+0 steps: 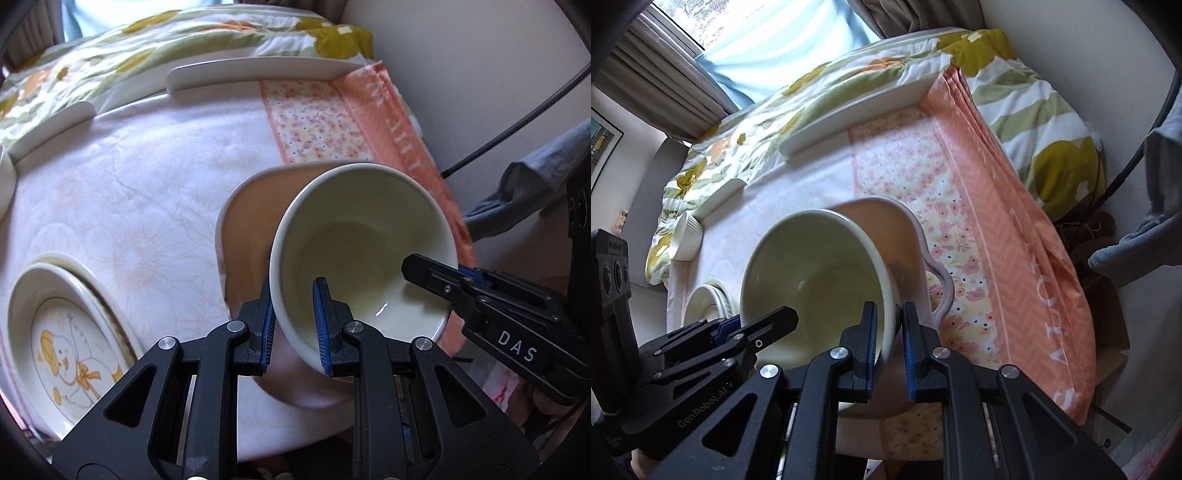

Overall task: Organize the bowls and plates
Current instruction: 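Lift the cream bowl with both grippers and carry it over the pink dish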

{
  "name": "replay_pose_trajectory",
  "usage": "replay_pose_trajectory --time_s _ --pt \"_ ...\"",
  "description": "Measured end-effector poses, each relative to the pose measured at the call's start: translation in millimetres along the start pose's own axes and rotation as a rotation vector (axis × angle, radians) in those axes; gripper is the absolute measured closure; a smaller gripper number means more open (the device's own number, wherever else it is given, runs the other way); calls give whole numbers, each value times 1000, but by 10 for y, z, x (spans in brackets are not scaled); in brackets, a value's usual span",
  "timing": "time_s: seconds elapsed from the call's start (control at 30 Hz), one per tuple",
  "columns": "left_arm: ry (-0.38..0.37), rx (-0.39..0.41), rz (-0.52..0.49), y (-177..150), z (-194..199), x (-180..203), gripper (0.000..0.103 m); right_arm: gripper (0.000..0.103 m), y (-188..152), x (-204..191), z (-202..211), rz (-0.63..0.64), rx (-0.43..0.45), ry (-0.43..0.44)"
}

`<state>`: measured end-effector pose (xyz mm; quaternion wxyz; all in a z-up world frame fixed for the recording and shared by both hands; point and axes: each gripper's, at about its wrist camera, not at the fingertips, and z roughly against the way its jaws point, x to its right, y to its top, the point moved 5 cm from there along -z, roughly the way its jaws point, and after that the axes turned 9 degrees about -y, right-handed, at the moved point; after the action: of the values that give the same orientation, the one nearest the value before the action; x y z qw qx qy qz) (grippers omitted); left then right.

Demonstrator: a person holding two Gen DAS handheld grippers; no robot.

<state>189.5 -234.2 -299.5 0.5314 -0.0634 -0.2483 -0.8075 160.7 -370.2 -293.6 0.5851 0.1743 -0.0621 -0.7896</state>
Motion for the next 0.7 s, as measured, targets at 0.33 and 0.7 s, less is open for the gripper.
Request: replay_pose_trajectory --time_s 0.33,0.7 --pt "96 -22 -95 69 -115 34 86 91 6 29 -111 -15 -23 11" --pt "105 -43 -101 58 -187 25 86 90 -7 34 -97 -41 -42 -14"
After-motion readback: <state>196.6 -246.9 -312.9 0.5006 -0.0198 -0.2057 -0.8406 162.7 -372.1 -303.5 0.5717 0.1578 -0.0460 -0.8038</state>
